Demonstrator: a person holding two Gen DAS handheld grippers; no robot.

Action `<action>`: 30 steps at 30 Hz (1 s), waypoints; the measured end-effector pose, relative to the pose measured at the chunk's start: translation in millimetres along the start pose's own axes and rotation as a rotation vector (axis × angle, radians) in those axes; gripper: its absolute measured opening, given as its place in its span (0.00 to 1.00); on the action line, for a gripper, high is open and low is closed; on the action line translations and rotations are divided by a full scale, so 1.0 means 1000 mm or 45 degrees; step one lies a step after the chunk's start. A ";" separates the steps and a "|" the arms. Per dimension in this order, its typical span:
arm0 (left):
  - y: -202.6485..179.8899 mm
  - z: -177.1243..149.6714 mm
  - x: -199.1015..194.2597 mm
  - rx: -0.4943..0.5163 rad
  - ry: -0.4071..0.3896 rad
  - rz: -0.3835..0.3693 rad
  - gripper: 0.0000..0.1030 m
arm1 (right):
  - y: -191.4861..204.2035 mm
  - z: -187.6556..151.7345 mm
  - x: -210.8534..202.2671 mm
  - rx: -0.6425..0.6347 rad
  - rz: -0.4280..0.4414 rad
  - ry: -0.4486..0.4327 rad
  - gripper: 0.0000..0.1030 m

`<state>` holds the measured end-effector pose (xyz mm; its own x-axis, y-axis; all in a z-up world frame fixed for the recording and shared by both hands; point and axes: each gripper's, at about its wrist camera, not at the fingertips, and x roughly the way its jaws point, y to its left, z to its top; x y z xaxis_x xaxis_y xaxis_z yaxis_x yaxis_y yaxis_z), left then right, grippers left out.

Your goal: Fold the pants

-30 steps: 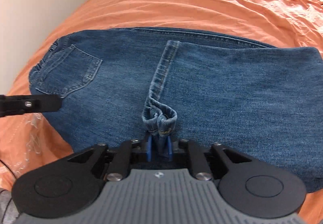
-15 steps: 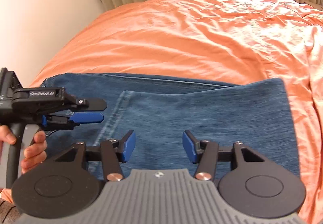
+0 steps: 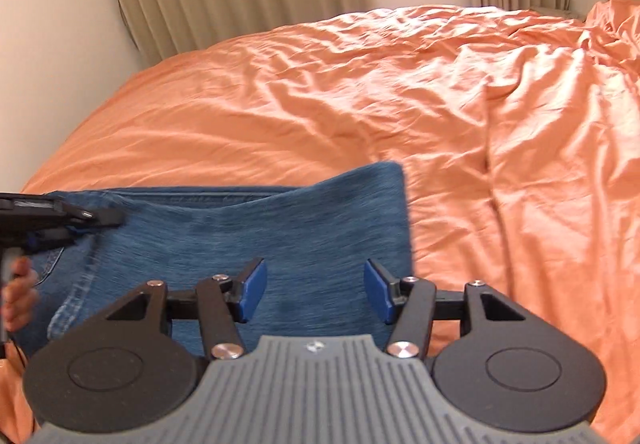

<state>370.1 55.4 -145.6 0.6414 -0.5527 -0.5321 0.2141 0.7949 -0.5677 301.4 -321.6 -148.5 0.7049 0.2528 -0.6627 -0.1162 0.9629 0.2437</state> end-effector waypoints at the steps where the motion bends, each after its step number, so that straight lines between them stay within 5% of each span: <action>1: -0.013 0.005 -0.008 0.060 -0.025 -0.007 0.08 | -0.006 0.006 -0.001 0.002 0.012 -0.002 0.42; 3: -0.031 0.014 -0.020 0.172 -0.060 0.026 0.08 | -0.014 0.017 0.000 0.015 0.009 -0.010 0.24; 9: -0.021 0.024 0.017 0.252 0.050 0.231 0.08 | -0.025 0.050 0.044 0.003 -0.047 0.042 0.00; 20: 0.022 0.003 0.064 0.169 0.157 0.335 0.09 | -0.038 0.046 0.130 -0.029 -0.082 0.209 0.00; 24: 0.019 0.008 0.058 0.160 0.184 0.351 0.18 | -0.034 0.053 0.117 -0.029 -0.093 0.211 0.00; 30: -0.014 0.002 0.015 0.210 0.135 0.368 0.22 | -0.016 0.030 0.034 -0.086 -0.039 0.145 0.00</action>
<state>378.3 36.2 -144.0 0.6145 -0.3148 -0.7234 0.1566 0.9474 -0.2792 348.7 -331.6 -153.4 0.6256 0.2285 -0.7459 -0.1451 0.9735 0.1766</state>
